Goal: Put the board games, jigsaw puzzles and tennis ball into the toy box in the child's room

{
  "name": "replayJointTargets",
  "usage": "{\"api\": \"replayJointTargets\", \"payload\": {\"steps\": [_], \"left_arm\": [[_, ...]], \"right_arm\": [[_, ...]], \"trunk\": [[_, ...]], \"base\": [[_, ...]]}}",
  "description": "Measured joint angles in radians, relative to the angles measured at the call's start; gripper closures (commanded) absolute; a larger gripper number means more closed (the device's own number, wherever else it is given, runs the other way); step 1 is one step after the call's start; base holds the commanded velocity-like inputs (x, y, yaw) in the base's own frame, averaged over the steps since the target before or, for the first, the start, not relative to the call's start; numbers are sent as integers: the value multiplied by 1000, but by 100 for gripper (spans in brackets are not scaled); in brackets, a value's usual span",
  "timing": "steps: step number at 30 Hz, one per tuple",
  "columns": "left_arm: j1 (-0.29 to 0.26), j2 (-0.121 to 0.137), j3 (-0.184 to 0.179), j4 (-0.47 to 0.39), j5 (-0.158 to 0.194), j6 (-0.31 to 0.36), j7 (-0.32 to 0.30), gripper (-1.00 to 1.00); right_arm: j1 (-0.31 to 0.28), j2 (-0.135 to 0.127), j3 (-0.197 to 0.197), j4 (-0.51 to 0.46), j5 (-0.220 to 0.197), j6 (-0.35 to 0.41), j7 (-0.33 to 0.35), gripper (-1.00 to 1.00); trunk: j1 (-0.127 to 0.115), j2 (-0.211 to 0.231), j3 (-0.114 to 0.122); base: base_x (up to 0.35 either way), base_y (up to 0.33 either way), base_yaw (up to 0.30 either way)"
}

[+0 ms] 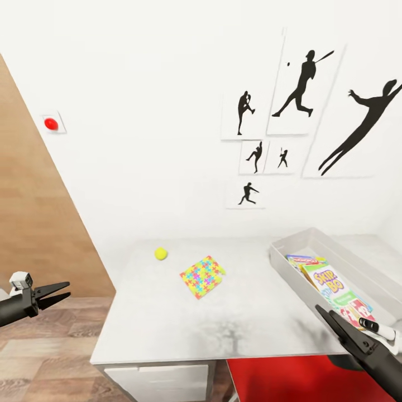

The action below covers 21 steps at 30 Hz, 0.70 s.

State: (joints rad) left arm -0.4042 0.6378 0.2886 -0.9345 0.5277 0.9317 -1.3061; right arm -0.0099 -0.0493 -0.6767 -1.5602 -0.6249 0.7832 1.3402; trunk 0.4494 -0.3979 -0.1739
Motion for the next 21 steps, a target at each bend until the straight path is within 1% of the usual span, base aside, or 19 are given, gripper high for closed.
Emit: {"api": "replayJointTargets", "payload": {"steps": [5, 16, 21], "left_arm": [[0, 0, 0, 0, 0, 0, 0, -100], [0, 0, 0, 0, 0, 0, 0, -100], [0, -1, -1, 0, 1, 0, 0, -100]], "right_arm": [[0, -2, 1, -1, 0, 9, -28, -100], [0, -2, 2, -1, 0, 11, -40, -100], [-1, 5, 5, -13, 1, 16, -118, -100]], "trunk": [[0, 0, 0], [0, 0, 0], [0, 0, 0]], "base": [[1, 29, 0], [0, 1, 0], [0, 0, 0]]}}
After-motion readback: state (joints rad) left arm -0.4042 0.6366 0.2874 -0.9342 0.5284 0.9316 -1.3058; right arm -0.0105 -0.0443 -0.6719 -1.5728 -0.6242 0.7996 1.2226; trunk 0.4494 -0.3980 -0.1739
